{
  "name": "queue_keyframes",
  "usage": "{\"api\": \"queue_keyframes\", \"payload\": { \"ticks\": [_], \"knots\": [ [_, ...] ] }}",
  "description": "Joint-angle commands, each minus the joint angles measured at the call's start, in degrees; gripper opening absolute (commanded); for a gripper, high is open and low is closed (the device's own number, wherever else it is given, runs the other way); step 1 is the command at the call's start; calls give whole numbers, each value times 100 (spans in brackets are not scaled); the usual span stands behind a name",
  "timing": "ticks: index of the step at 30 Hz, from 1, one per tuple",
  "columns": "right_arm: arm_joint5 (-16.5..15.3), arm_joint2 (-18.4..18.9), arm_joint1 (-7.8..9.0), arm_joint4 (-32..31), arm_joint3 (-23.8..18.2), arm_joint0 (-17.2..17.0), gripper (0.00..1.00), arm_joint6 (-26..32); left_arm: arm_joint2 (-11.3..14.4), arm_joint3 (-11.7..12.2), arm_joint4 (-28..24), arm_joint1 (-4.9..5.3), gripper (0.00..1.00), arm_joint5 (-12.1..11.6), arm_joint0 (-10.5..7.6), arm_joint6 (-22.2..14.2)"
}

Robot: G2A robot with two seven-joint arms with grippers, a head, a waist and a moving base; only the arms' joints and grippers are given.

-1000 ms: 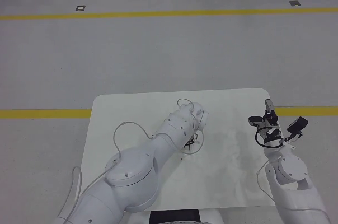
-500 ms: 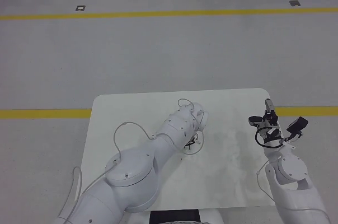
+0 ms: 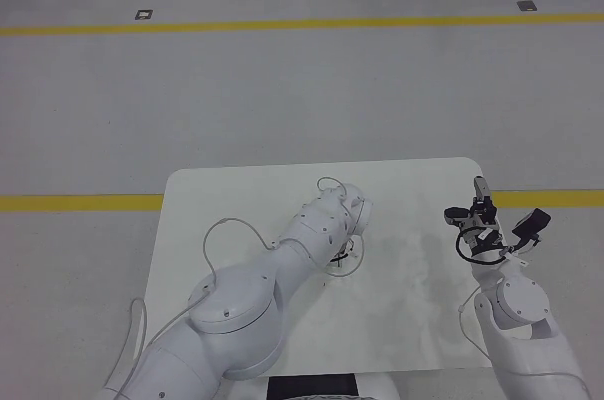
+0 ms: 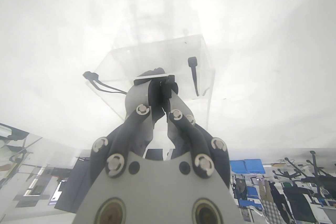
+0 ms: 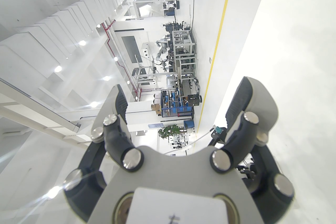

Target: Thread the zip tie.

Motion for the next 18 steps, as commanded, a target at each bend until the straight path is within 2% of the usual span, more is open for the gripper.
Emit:
{"api": "queue_keyframes", "payload": {
  "ticks": [1,7,12,18],
  "knots": [
    [0,0,0,0,0,0,100,0,-11,-11,-24,-1,0,0,-20,26],
    [0,0,0,0,0,0,100,0,-99,-219,-127,0,0,0,-161,167],
    [0,0,0,0,0,0,100,0,-216,-537,-296,20,0,0,-324,332],
    [0,0,0,0,0,0,100,0,-311,-736,-324,73,0,0,-474,228]
  ]
}}
